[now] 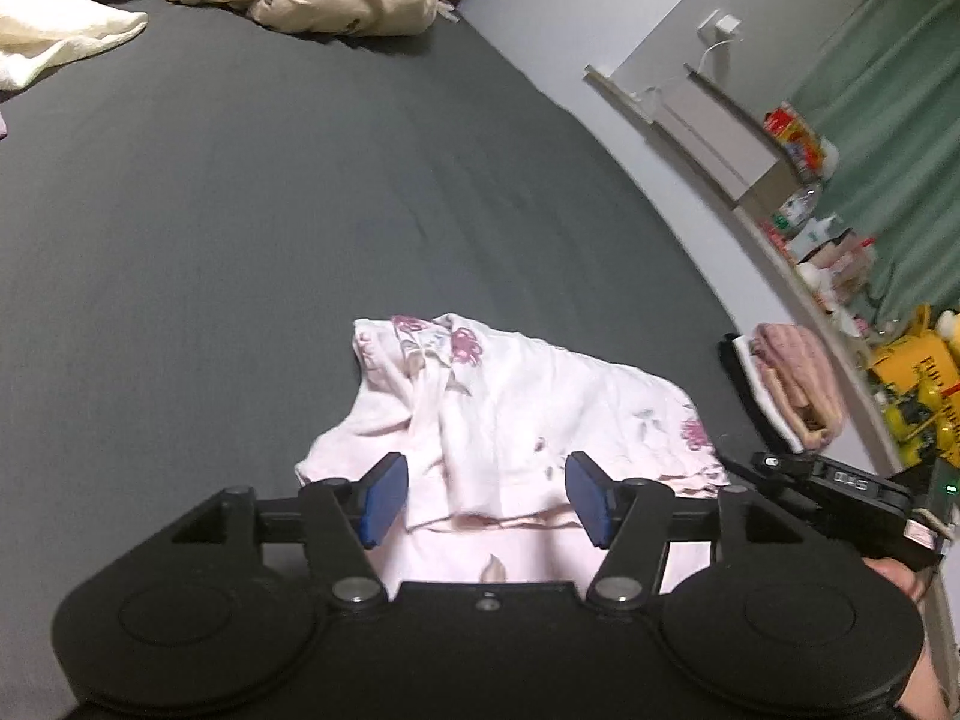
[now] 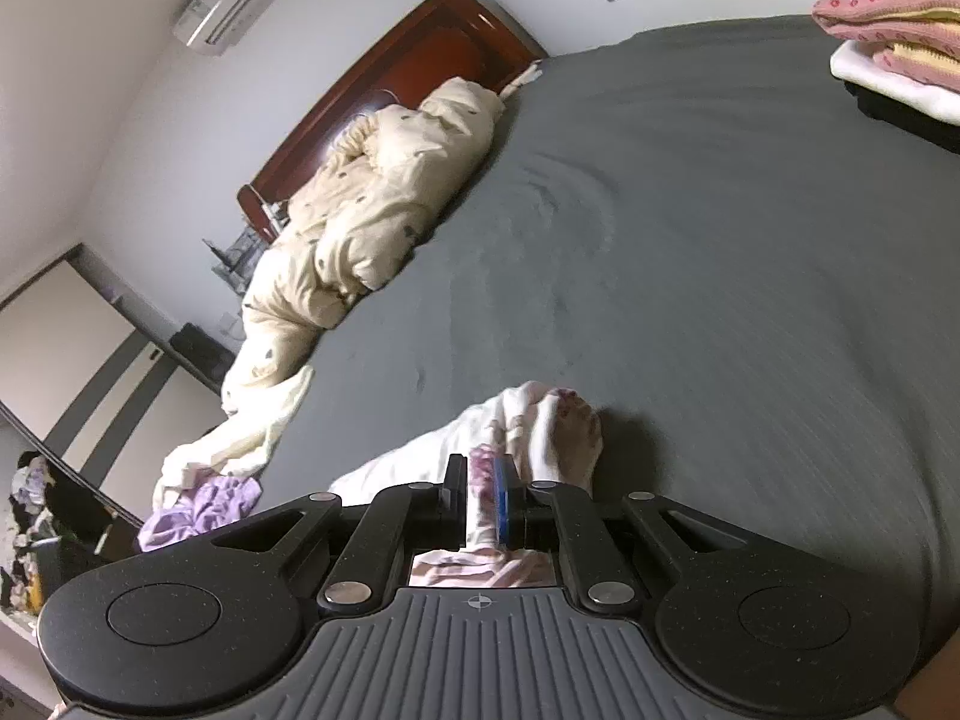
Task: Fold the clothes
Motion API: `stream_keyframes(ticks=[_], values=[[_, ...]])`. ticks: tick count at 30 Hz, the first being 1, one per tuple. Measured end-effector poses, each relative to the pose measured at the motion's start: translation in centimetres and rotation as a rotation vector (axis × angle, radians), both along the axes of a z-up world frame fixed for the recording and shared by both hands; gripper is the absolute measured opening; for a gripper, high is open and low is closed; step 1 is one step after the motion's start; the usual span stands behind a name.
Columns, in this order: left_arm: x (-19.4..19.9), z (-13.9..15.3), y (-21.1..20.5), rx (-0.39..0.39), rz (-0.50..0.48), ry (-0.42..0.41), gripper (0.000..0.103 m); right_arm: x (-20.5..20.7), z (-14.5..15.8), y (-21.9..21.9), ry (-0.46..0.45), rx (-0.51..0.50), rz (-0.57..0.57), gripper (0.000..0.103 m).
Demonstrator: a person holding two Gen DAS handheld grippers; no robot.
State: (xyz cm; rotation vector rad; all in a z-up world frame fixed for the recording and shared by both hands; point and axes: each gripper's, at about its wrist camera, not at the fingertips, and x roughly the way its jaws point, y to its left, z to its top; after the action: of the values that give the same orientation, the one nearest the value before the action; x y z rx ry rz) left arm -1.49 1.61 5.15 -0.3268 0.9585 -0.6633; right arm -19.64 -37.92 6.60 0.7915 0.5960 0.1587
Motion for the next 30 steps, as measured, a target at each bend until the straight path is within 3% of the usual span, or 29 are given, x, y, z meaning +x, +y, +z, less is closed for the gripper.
stream_keyframes(ticks=[7, 10, 12, 15, 21, 25, 30], values=[[1.0, -1.8, -0.3, -0.029, 0.029, 0.089, 0.053, 0.8, 0.3, 0.3, 0.107, -0.018, 0.036, 0.008], [1.2, -2.3, -0.5, -0.033, 0.030, 0.100, 0.043, 0.8, 0.6, 0.5, 0.116, -0.036, 0.054, 0.009], [1.0, -2.2, -0.7, -0.025, 0.029, 0.078, 0.027, 1.0, 0.6, 0.5, 0.121, -0.028, 0.059, 0.009], [0.9, -2.2, -0.9, -0.018, 0.028, 0.064, 0.017, 1.0, 0.6, 0.3, 0.127, -0.022, 0.054, 0.009], [1.0, -2.2, -0.8, -0.020, 0.029, 0.075, 0.016, 0.9, 1.0, 0.1, 0.137, -0.001, 0.076, 0.009], [1.1, -2.1, -0.8, -0.012, 0.027, 0.074, 0.017, 1.4, 1.5, 1.1, 0.204, -0.107, 0.114, 0.009], [1.0, -2.1, -0.9, -0.004, 0.027, 0.079, 0.023, 1.5, 1.4, 2.4, 0.206, -0.205, 0.162, 0.009]])
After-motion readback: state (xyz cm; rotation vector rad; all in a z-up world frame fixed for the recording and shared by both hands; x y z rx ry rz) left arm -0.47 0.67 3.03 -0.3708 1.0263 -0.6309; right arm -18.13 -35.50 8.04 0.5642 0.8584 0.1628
